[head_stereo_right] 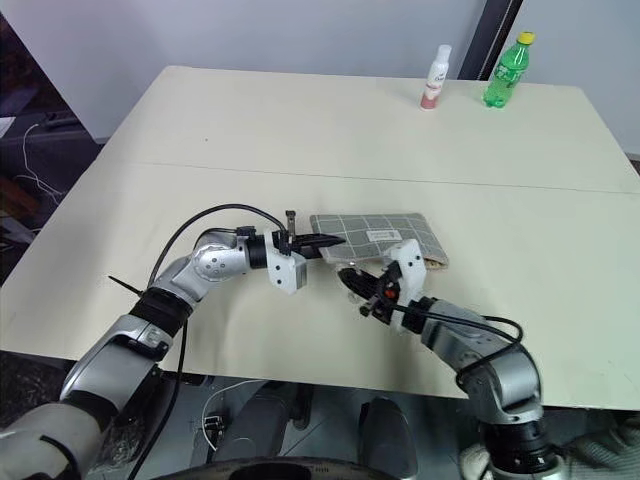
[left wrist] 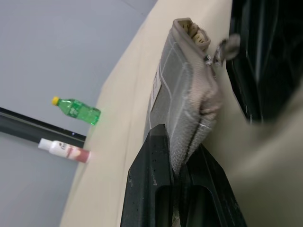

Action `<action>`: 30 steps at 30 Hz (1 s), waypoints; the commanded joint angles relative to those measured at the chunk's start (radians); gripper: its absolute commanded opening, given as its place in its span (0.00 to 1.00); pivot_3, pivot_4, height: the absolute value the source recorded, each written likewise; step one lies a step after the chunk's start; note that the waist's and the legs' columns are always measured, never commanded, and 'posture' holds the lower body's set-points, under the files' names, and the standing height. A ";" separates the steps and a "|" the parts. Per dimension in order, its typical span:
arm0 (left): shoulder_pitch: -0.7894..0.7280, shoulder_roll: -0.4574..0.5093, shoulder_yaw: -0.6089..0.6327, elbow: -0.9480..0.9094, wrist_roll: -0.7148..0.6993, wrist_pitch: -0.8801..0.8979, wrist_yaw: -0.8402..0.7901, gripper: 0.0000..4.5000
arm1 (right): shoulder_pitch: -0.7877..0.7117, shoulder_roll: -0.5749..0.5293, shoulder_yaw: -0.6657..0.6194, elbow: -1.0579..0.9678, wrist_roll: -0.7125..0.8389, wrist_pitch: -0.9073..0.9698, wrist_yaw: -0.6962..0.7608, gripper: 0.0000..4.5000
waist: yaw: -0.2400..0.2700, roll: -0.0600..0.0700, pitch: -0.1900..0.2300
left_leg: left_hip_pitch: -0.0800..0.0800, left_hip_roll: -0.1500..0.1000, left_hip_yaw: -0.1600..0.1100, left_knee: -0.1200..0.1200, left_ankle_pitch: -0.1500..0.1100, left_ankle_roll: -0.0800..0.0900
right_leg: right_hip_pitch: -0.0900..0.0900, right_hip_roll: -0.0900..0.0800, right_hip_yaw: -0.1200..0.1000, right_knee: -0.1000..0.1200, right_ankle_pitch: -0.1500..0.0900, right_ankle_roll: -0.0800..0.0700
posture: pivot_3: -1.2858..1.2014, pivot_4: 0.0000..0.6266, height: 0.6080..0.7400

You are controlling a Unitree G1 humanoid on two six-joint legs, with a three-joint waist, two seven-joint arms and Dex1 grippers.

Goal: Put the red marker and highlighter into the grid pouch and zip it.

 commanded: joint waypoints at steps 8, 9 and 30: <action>-0.024 0.046 0.040 0.058 -0.091 -0.002 -0.011 0.00 | 0.169 -0.255 -0.367 0.151 -0.069 -0.140 0.139 0.02 | -0.003 0.000 0.000 | 0.000 0.001 0.000 0.001 0.000 0.000 | 0.001 0.000 0.000 0.001 0.000 0.000 | 0.52 0.24 1.00; -0.028 0.046 0.039 0.065 -0.094 -0.002 -0.010 0.00 | 0.170 -0.258 -0.373 0.158 -0.072 -0.149 0.140 0.02 | -0.005 0.000 0.000 | 0.000 0.001 0.000 0.001 0.000 0.001 | 0.001 0.000 0.000 0.001 0.000 0.000 | 0.52 0.24 1.00; 0.176 0.135 0.287 -0.194 -0.687 0.533 -0.316 0.99 | 0.480 -0.288 -0.553 -0.048 0.023 -0.231 0.414 1.00 | -0.010 0.001 -0.001 | 0.001 0.002 0.000 0.003 -0.001 0.002 | 0.002 -0.002 0.002 0.000 0.000 0.000 | 0.52 0.24 1.00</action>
